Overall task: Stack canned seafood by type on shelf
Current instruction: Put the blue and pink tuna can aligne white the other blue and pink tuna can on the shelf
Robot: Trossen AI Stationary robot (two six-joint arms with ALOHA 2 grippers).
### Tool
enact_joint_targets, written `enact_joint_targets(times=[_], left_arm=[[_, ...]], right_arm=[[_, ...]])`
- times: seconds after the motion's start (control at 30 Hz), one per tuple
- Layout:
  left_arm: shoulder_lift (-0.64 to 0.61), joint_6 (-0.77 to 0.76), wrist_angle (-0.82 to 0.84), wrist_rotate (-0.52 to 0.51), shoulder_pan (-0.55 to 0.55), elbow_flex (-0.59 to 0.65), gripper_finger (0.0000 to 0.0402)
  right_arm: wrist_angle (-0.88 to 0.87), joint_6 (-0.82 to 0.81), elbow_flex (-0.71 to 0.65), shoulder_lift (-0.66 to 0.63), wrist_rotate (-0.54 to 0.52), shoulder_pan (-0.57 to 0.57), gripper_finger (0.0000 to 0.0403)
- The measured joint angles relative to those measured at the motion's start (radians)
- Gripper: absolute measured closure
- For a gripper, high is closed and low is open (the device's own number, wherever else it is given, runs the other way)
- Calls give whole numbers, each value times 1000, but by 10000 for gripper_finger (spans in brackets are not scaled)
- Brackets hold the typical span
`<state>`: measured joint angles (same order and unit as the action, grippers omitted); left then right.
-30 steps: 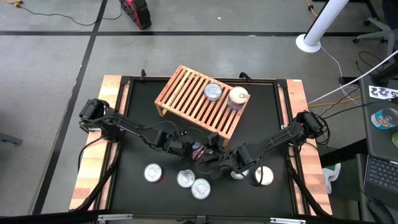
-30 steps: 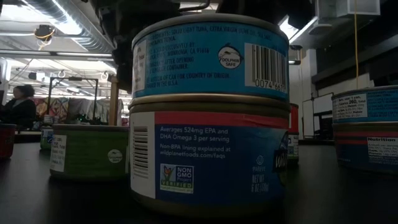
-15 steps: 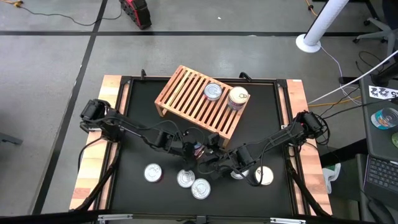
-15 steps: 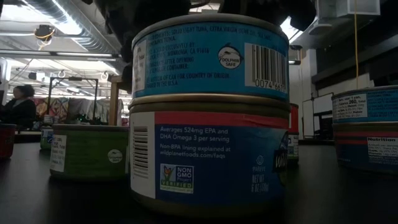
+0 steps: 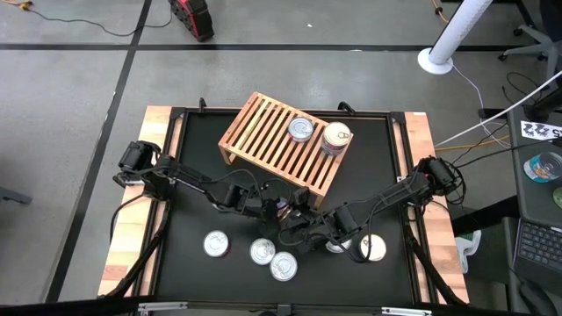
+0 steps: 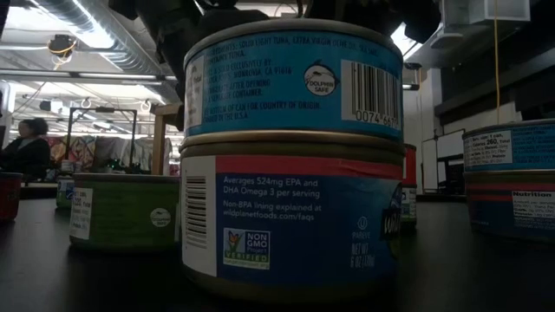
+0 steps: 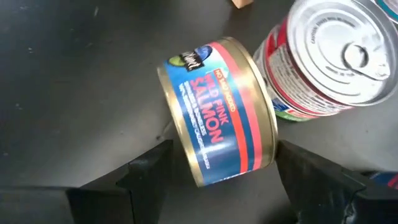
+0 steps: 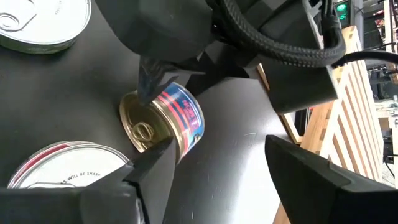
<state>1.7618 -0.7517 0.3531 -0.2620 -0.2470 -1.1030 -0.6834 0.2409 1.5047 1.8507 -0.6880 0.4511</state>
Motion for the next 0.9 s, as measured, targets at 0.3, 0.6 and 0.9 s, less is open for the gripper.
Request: enact_joint_targets(times=[0.3, 0.6, 0.9], left_arm=[[0, 83, 14, -54, 1, 0, 128], [12, 228, 0, -93, 1, 0, 128], [63, 246, -5, -94, 1, 0, 140]], right_arm=[[0, 0, 0, 0, 0, 0, 157], [0, 0, 0, 0, 0, 2, 157], [-62, -1, -2, -19, 2, 2, 157]])
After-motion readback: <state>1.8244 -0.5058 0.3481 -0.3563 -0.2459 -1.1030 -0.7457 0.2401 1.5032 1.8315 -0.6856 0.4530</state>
